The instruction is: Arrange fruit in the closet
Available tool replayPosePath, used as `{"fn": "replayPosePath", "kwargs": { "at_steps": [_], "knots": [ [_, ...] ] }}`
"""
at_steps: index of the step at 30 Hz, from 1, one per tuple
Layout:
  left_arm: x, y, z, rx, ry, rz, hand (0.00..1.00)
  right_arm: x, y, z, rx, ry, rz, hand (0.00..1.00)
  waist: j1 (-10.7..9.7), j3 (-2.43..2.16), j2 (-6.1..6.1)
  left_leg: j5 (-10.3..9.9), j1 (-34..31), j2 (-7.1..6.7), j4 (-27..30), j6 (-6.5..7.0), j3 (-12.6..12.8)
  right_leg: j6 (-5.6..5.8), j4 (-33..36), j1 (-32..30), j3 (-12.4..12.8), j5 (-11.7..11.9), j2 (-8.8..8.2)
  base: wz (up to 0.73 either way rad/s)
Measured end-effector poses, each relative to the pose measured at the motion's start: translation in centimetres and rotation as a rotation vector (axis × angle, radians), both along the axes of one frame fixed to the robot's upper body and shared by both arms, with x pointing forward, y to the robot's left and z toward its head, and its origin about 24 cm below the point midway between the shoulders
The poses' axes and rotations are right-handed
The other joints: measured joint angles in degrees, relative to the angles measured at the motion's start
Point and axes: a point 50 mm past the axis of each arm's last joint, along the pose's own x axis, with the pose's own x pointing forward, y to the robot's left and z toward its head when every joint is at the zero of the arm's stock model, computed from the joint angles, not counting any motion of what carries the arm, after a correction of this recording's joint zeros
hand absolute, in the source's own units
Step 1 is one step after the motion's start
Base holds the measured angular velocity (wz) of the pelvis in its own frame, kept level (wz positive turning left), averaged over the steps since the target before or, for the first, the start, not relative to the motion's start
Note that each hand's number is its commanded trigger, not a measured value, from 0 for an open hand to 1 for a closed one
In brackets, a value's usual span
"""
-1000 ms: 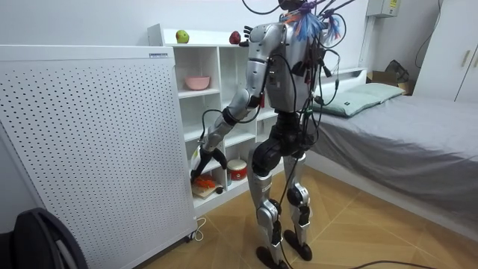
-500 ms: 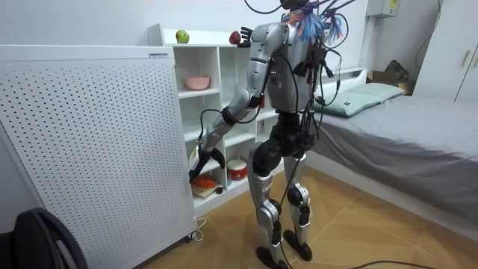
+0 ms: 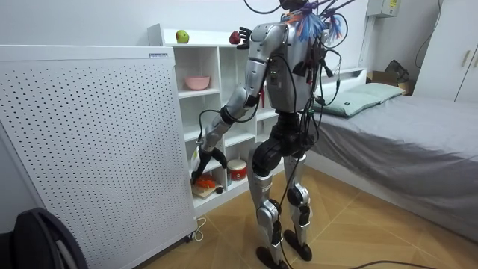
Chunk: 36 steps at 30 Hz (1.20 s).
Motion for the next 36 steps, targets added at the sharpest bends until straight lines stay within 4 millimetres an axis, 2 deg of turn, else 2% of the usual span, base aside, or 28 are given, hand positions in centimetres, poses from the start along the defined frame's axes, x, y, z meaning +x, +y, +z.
{"fn": "replayPosePath", "kwargs": {
  "at_steps": [9,10,11,12,13,14,16,30,36],
  "knots": [
    [0.3,-0.1,0.1,-0.002,-0.008,-0.002,0.00,0.0,0.4,0.0,-0.040,-0.010,-0.012,0.00,0.5,0.14,0.36,0.0,0.1,0.01,0.0,0.00,0.0,-0.01,0.0,0.2,0.0,0.0,0.01,0.00],
    [0.5,-0.1,0.1,-0.004,-0.006,-0.001,0.00,0.0,0.4,0.0,-0.040,-0.011,-0.011,0.05,0.5,0.18,0.42,0.0,0.1,0.00,0.0,0.00,0.0,-0.01,0.0,0.3,-0.1,0.0,0.01,0.00],
    [0.6,-0.1,0.1,-0.004,-0.005,0.000,0.00,0.0,0.4,0.0,-0.040,-0.011,-0.010,0.47,0.6,0.18,0.44,0.0,0.1,0.00,0.0,0.00,-0.1,-0.01,0.0,0.3,-0.1,0.0,0.01,0.00],
    [0.6,-0.1,0.1,-0.004,-0.006,-0.001,0.00,0.0,0.4,0.0,-0.046,-0.012,-0.010,0.54,0.6,0.17,0.47,0.0,0.1,0.00,0.0,0.00,-0.1,-0.01,0.0,0.3,0.0,0.0,0.01,0.00],
    [0.6,-0.1,0.1,-0.005,-0.006,-0.002,0.00,0.0,0.5,0.0,-0.057,-0.013,-0.009,0.71,0.6,0.15,0.52,0.0,0.1,0.00,0.0,0.00,-0.1,-0.01,0.0,0.3,-0.1,0.0,0.01,0.00],
    [0.6,-0.1,0.1,-0.006,-0.005,-0.002,0.00,0.0,0.5,0.0,-0.063,-0.014,-0.008,0.78,0.6,0.15,0.55,0.0,0.1,0.00,0.0,0.00,-0.1,-0.01,0.0,0.3,-0.1,0.0,0.01,0.00],
    [0.6,-0.1,0.1,-0.007,-0.004,-0.002,0.00,0.0,0.6,0.1,-0.082,-0.016,-0.009,1.00,0.7,0.10,0.65,0.0,0.2,0.00,0.0,0.00,-0.1,-0.01,0.0,0.3,-0.1,0.0,0.01,0.00],
    [0.6,-0.2,0.1,-0.011,-0.003,-0.004,0.00,0.2,2.0,1.4,-0.126,-0.061,0.010,1.00,0.9,0.04,0.66,0.0,1.4,0.05,-0.7,-0.02,0.2,0.00,-0.1,1.0,0.3,0.0,0.02,-0.01],
    [0.6,-0.2,0.1,-0.011,-0.003,-0.003,0.00,0.4,3.0,0.7,-0.155,-0.029,0.052,1.00,1.0,-0.04,0.49,0.0,1.7,0.03,-0.8,-0.01,0.2,0.00,-0.1,1.3,0.3,0.0,-0.01,0.00]
  ]
}}
